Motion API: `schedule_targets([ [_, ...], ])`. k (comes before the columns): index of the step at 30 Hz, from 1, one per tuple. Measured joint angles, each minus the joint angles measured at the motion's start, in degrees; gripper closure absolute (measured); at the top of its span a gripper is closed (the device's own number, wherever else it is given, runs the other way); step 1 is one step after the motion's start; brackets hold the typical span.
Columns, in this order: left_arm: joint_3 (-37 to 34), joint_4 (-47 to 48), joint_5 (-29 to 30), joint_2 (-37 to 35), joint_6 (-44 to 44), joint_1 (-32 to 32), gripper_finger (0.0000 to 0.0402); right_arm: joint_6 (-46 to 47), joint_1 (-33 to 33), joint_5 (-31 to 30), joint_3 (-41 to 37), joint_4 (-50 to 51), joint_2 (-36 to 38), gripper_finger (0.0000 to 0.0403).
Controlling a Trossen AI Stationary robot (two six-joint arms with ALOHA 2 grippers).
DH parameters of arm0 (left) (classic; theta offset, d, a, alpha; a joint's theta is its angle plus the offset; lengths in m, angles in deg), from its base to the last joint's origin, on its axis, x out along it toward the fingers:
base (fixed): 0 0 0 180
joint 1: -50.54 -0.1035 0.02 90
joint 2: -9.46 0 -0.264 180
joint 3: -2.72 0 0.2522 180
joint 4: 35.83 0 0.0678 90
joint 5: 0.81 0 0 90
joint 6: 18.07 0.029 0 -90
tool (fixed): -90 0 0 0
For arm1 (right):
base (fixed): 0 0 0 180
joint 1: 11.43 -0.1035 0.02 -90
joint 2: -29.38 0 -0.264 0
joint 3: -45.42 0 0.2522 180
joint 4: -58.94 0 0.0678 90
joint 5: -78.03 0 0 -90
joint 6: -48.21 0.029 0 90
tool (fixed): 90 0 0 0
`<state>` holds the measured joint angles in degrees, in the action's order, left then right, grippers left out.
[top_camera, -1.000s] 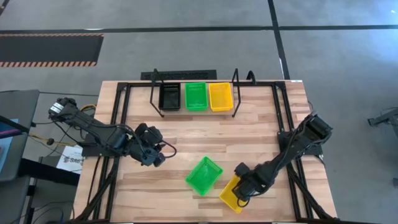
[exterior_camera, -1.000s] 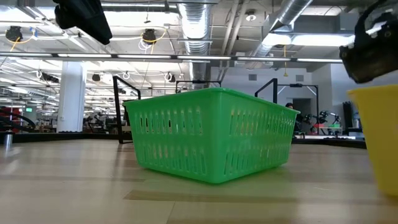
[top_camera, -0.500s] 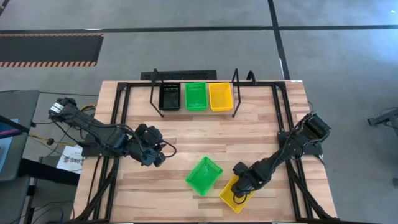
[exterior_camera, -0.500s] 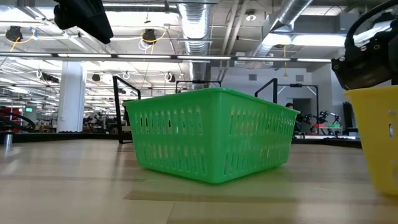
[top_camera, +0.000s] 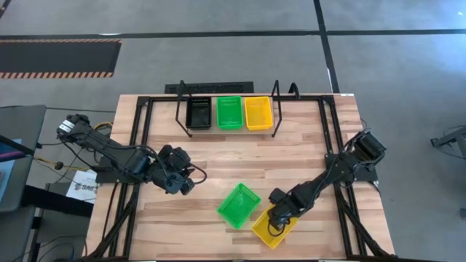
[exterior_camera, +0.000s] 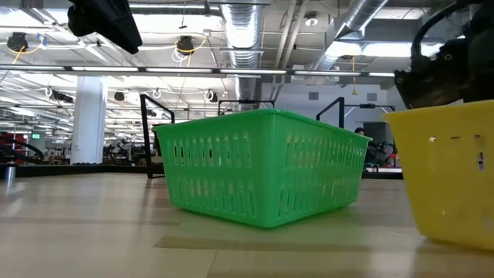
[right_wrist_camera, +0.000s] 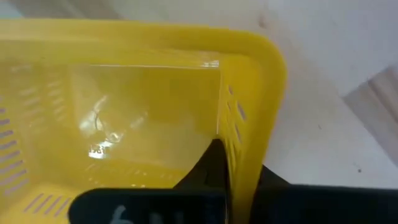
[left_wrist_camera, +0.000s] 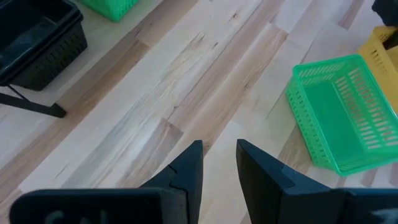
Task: Stack baskets on shelf by color
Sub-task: Stack the yellow bin on top of the yellow bin on the shelf
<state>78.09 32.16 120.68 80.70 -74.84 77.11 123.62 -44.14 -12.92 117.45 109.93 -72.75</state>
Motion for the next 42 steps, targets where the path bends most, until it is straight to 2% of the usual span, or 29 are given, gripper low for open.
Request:
schedule_targets([
  [3,0.00,-0.16,0.00,0.00,-0.05,0.00,0.0318,-6.21,1.74,-1.31,2.11,6.45,1.65,0.0399],
  [7,0.00,-0.17,-0.02,0.00,-0.83,0.00,0.0318,-14.36,4.48,-5.06,9.04,22.79,6.20,0.0400],
  [12,0.00,-0.15,-0.04,0.00,-1.33,0.00,0.0318,-24.62,10.71,-17.28,22.76,41.82,12.72,0.0401],
  [15,0.00,-0.15,0.01,0.00,-1.33,-0.04,0.0318,-33.56,18.10,-25.10,31.35,45.16,15.93,0.0402],
  [19,0.00,-0.03,0.34,0.00,-1.33,-0.04,0.0318,-50.50,30.41,-26.29,42.40,42.82,17.93,0.0402],
  [21,0.00,0.09,0.88,0.00,-1.33,-0.04,0.0318,-58.58,36.81,-24.61,47.89,41.03,17.54,0.0402],
  [24,0.00,0.07,1.47,0.00,-1.02,-0.04,0.0318,-68.23,45.75,-17.51,55.17,37.30,15.90,0.0402],
  [29,0.00,0.35,2.33,0.00,-0.94,-0.04,0.0318,-79.42,56.84,1.16,62.97,33.54,10.45,0.0402],
  [34,0.00,0.28,3.28,0.00,-0.98,-0.04,0.0318,-90.20,62.78,16.76,66.97,38.51,2.25,0.0402],
  [36,0.00,0.31,3.73,0.00,-1.14,-0.04,0.0318,-94.65,64.02,19.21,67.69,42.96,-1.56,0.0402],
  [39,0.00,0.31,4.26,0.00,-1.18,-0.04,0.0318,-101.95,65.14,19.13,67.90,49.44,-7.25,0.0402],
  [42,0.00,0.31,5.71,0.00,-1.24,-0.04,0.0318,-106.97,66.03,18.73,67.90,50.71,-12.59,0.0403],
])
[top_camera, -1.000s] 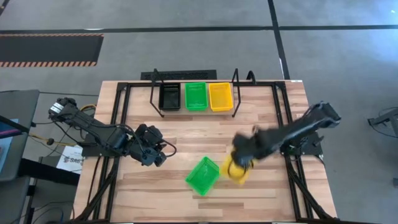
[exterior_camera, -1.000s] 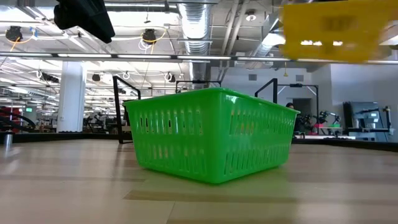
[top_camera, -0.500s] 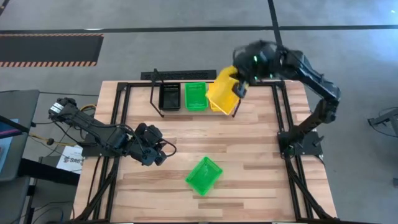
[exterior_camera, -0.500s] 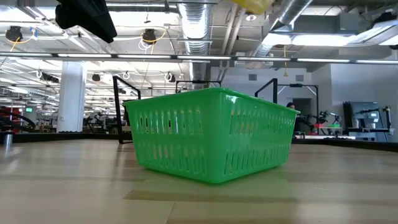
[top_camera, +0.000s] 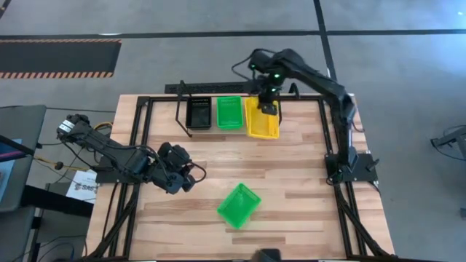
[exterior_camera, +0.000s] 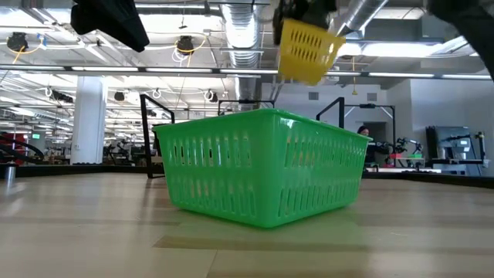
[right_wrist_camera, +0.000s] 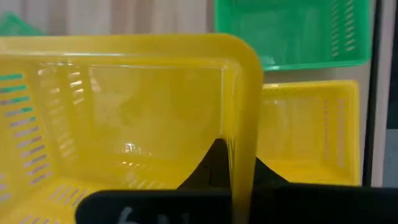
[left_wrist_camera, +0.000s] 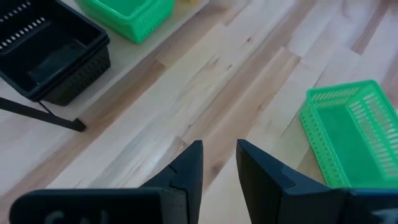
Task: Stack baskets on shelf by color
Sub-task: Stack the yellow bin on top of the yellow bin on the shelf
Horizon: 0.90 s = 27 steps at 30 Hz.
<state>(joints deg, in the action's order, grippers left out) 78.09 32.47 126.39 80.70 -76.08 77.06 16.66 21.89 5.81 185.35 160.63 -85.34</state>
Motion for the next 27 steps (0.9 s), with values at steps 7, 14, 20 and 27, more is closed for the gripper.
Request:
schedule_targets([
  [7,0.00,0.02,1.26,0.00,-2.89,0.00,0.0318,-7.43,2.13,0.27,0.11,-6.29,-6.21,0.0403],
  [14,0.00,0.17,2.40,0.00,-5.05,0.00,0.0318,-11.72,5.56,-1.30,0.15,-7.99,-8.28,0.0403],
  [20,0.00,1.78,2.53,0.00,-5.05,0.00,0.0318,-14.81,8.70,-1.72,0.11,-11.45,-8.35,0.0403],
  [27,0.00,3.83,2.11,0.02,-6.43,-0.52,0.0318,-15.56,10.09,-1.90,0.09,-13.50,-9.44,0.0403],
])
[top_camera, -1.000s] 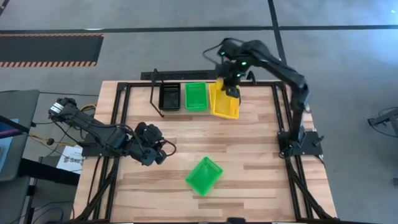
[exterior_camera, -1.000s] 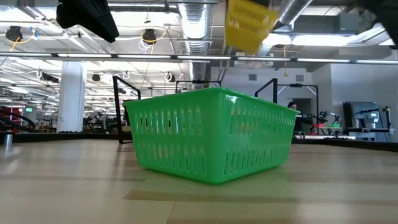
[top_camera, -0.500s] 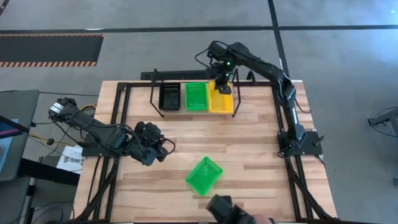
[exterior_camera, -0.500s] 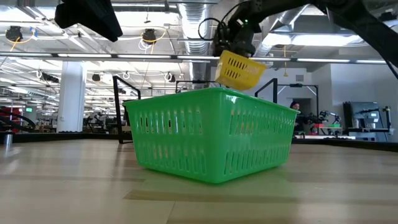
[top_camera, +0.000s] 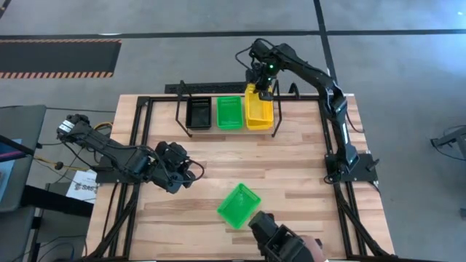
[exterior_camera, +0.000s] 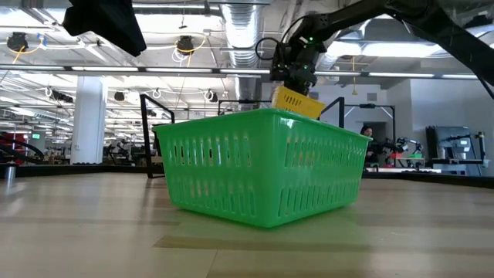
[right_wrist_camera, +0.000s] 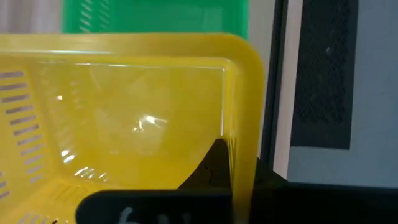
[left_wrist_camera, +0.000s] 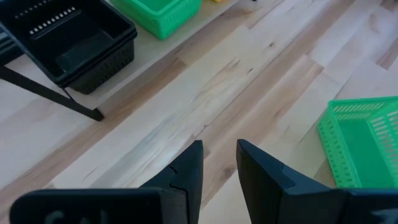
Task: Stack baskets on shelf by color
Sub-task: Stack the yellow bin on top of the yellow bin on the shelf
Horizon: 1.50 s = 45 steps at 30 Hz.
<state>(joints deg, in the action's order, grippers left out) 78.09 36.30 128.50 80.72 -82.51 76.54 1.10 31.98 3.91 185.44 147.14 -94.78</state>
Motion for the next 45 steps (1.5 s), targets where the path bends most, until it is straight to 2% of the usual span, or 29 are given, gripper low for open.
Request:
schedule_targets([
  [4,0.00,0.19,-0.06,-0.02,0.04,-0.63,0.0318,-0.85,-0.44,-2.41,-0.56,-0.55,-0.89,0.0403],
  [15,0.00,0.28,0.05,0.01,0.00,-0.77,0.0318,-0.99,-0.91,-2.52,-1.75,-0.76,-2.46,0.0403],
  [27,0.00,0.26,-0.02,0.00,-0.11,-0.77,0.0318,-0.80,-2.18,-2.56,-1.75,-0.18,-7.30,0.0403],
  [31,0.00,0.26,-0.03,-0.02,-0.11,-0.77,0.0318,1.73,-2.68,-5.44,-1.77,-1.90,-7.27,0.0401],
  [37,0.00,0.26,-0.04,0.00,-0.11,-0.77,0.0318,6.03,-2.71,-8.21,-1.90,-3.49,-6.46,0.0352],
  [45,0.00,0.26,-0.14,-0.02,-0.18,-0.77,0.0318,6.99,-3.79,-9.78,-1.88,-4.08,-3.54,0.0284],
])
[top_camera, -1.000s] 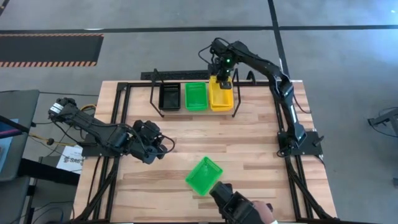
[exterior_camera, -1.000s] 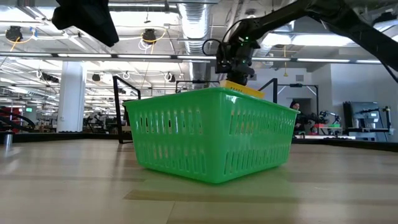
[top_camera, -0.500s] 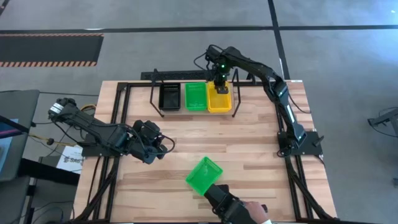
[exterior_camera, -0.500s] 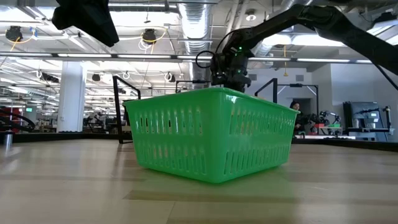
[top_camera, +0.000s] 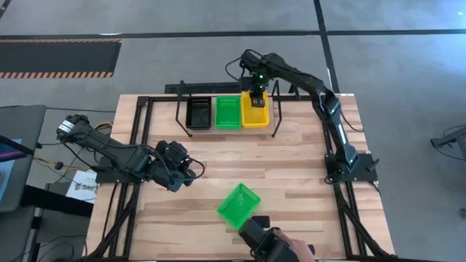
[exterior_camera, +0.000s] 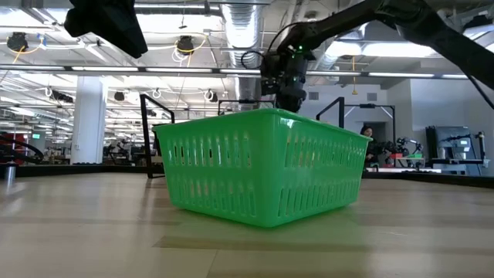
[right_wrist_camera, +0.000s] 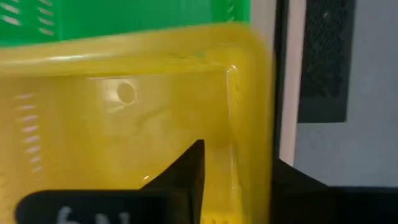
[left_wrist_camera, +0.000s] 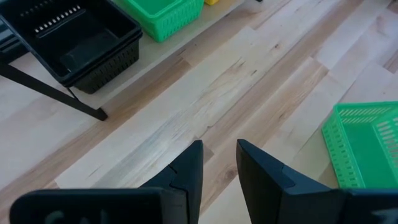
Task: Stack baskets on shelf by color
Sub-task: Stack the yellow bin on top of the yellow bin on the shelf, then stack the green bin on top of the green bin on the shelf
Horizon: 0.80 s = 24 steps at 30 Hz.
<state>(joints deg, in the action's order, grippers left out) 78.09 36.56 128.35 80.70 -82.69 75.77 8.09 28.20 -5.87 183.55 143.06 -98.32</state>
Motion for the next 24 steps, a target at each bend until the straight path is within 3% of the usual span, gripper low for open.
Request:
schedule_targets([
  [7,0.00,-0.02,-0.35,0.00,-0.13,0.00,0.0318,0.29,-0.43,-0.26,0.04,-0.23,3.99,0.0237],
  [13,0.00,-0.02,-0.38,0.00,-0.13,0.00,0.0318,3.96,-0.43,-0.28,0.04,0.41,6.96,0.0219],
  [19,0.00,0.06,0.23,0.00,-0.53,0.00,0.0318,11.62,-1.60,-0.32,0.07,8.29,9.41,0.0240],
  [24,0.00,2.62,-0.69,0.00,-5.97,-1.29,0.0318,18.97,-5.14,-0.23,0.07,15.15,12.36,0.0272],
])
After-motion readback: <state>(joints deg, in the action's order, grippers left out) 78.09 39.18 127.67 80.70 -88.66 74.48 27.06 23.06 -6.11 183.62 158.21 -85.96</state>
